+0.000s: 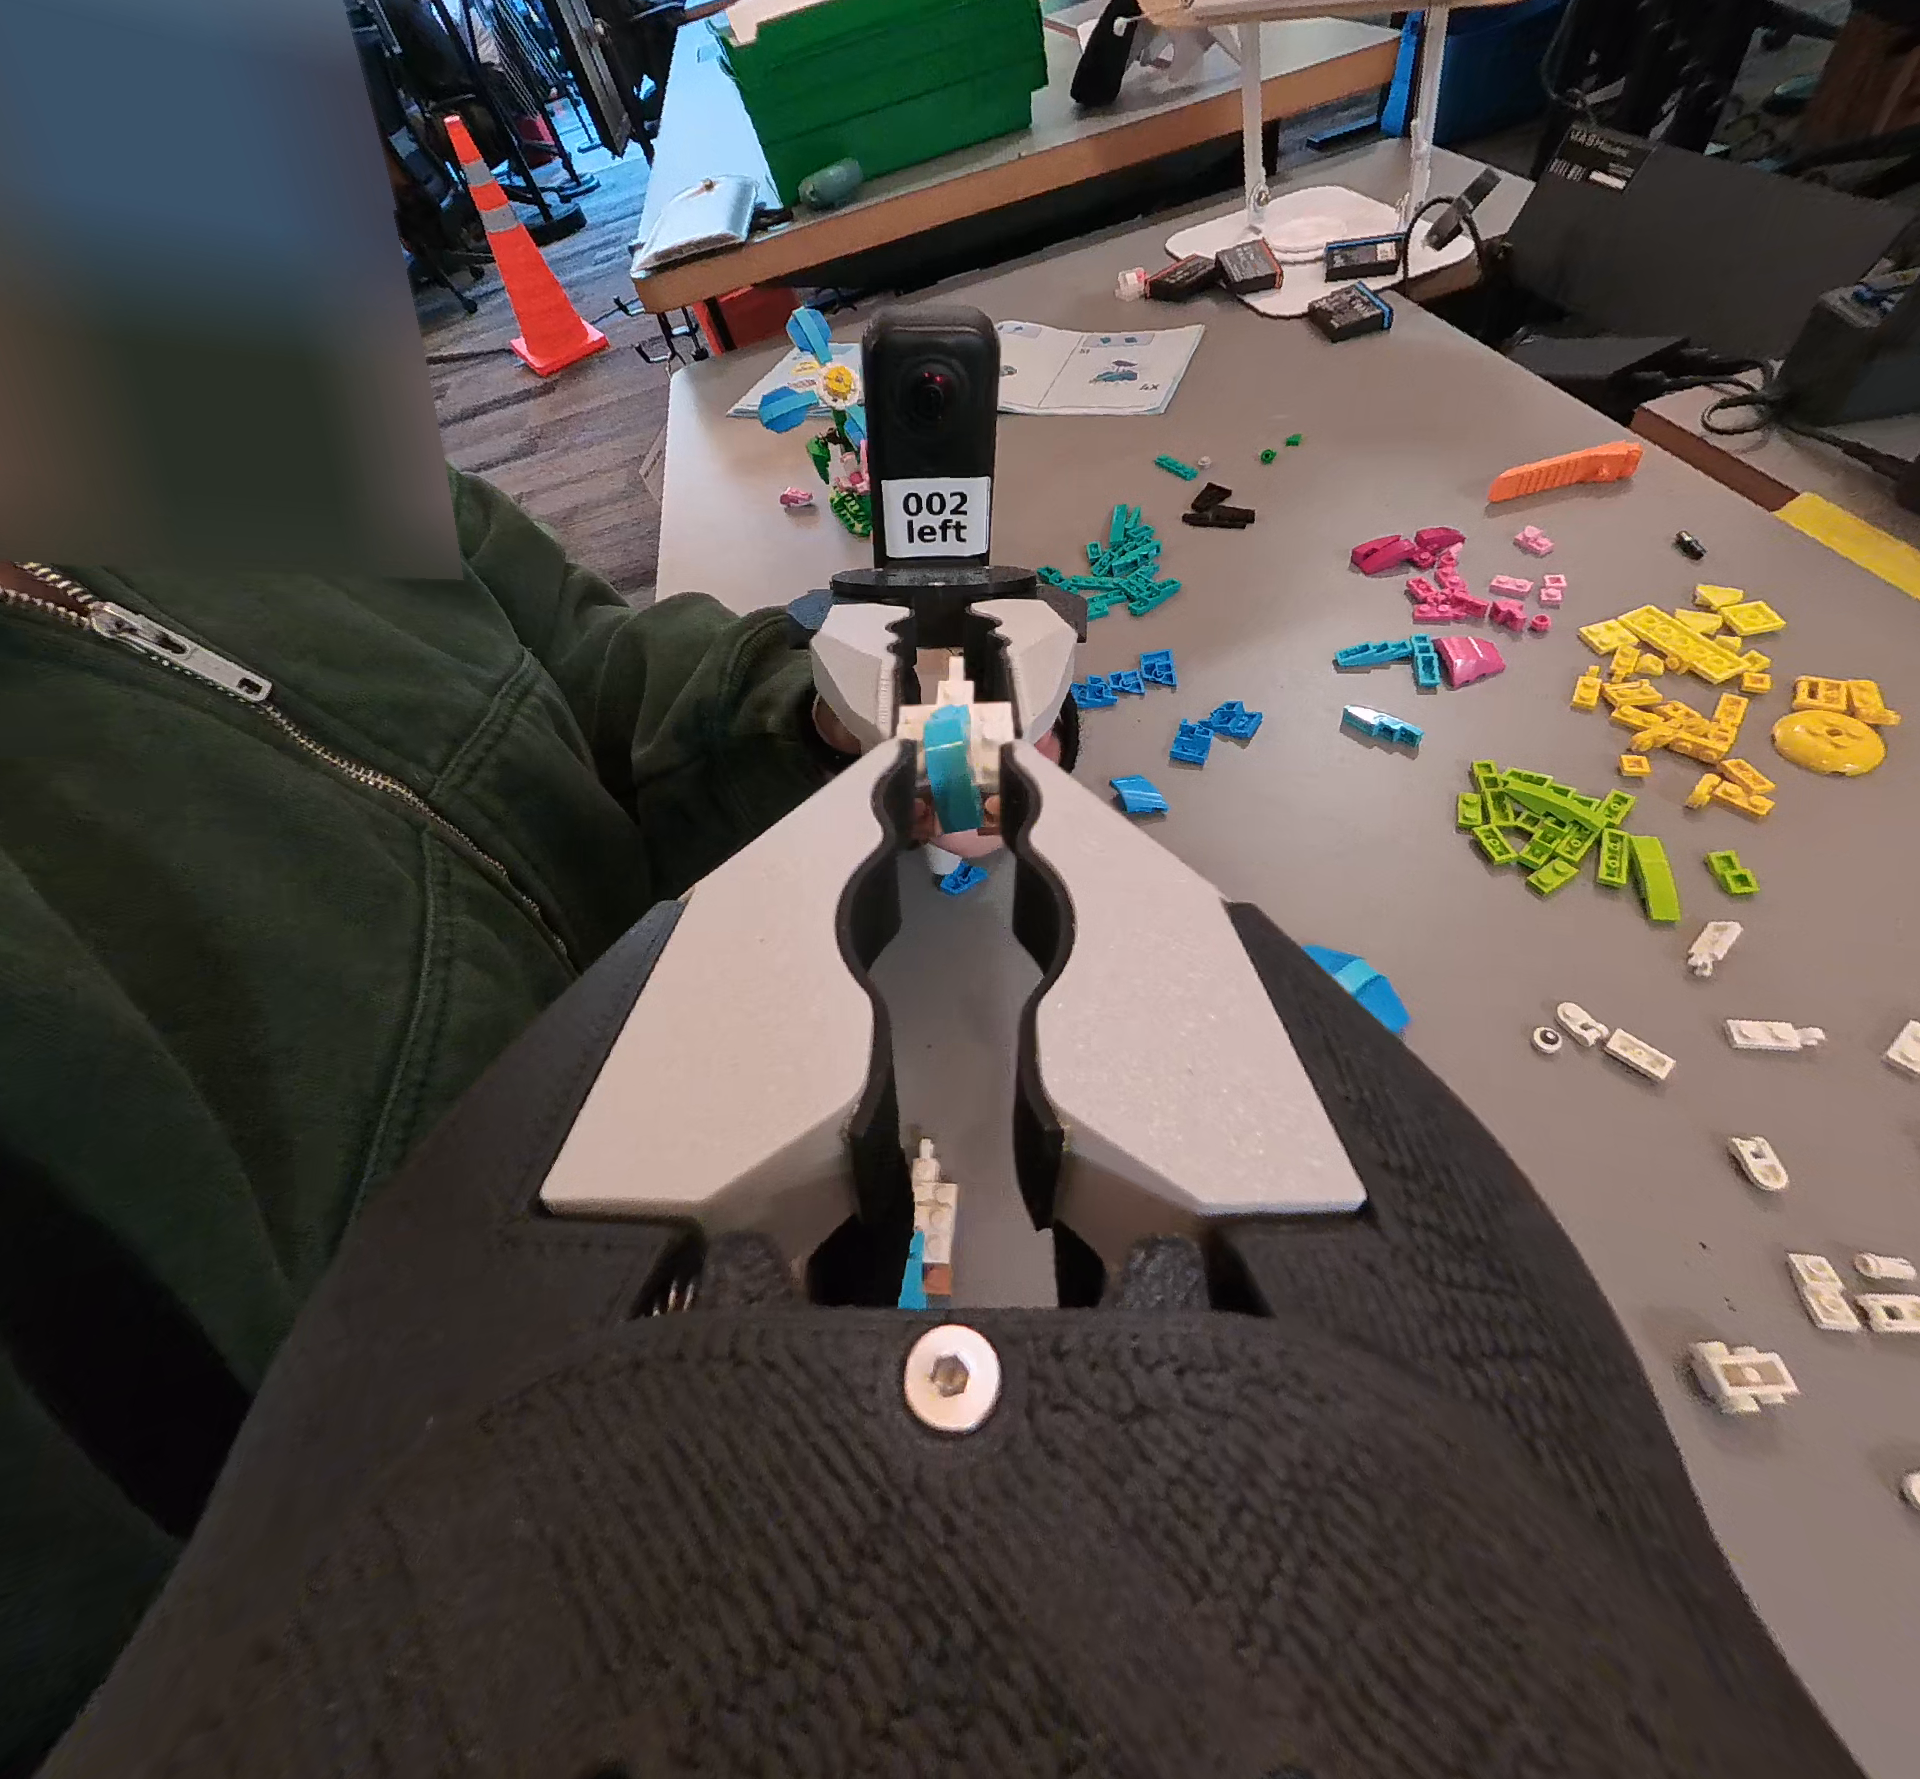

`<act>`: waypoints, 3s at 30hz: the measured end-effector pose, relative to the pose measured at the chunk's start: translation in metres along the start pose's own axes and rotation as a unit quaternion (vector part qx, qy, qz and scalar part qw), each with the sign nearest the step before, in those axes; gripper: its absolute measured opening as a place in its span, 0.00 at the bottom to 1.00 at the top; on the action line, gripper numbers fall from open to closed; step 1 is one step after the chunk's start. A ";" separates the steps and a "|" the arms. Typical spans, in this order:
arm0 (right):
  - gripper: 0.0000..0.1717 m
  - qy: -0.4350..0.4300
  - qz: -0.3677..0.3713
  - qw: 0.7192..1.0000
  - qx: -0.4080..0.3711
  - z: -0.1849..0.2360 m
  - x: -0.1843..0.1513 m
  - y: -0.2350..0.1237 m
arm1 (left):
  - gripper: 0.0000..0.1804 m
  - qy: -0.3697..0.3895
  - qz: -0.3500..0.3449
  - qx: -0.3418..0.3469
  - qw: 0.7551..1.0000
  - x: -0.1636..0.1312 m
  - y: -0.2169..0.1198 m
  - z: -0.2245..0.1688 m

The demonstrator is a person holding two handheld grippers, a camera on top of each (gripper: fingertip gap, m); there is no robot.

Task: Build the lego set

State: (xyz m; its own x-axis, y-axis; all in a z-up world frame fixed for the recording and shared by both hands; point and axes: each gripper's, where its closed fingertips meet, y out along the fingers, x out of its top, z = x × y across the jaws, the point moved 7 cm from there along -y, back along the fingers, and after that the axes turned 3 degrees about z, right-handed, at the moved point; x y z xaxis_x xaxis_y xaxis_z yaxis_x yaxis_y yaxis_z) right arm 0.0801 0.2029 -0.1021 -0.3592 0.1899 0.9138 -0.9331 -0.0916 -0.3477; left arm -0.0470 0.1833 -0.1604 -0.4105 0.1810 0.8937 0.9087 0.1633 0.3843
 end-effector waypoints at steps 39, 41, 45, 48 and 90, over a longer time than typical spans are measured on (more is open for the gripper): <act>0.11 -0.580 0.239 0.716 -0.307 0.019 -0.016 0.031 | 0.12 -0.095 0.012 0.024 0.995 -0.010 0.001 0.013; 0.11 -0.580 0.240 0.716 -0.305 0.019 -0.017 0.030 | 0.12 -0.097 0.012 0.023 0.995 -0.010 0.001 0.013; 0.12 -0.565 0.226 0.735 -0.299 0.019 -0.015 0.029 | 0.12 -0.104 0.006 0.018 0.994 -0.009 0.000 0.013; 0.21 -0.527 0.194 0.778 -0.281 0.021 -0.012 0.026 | 0.12 -0.106 -0.002 0.016 0.994 -0.007 -0.002 0.014; 0.04 -0.030 -0.016 0.998 -0.051 0.007 0.002 -0.001 | 0.12 -0.058 -0.029 -0.016 0.998 0.000 0.000 0.002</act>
State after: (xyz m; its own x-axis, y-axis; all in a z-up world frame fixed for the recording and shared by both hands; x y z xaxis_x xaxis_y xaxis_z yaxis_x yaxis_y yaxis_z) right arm 0.0808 0.1964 -0.0984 -0.3294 0.1315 0.9350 -0.9425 0.0137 -0.3340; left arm -0.0476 0.1852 -0.1606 -0.4676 0.2838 0.8371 0.8839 0.1470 0.4439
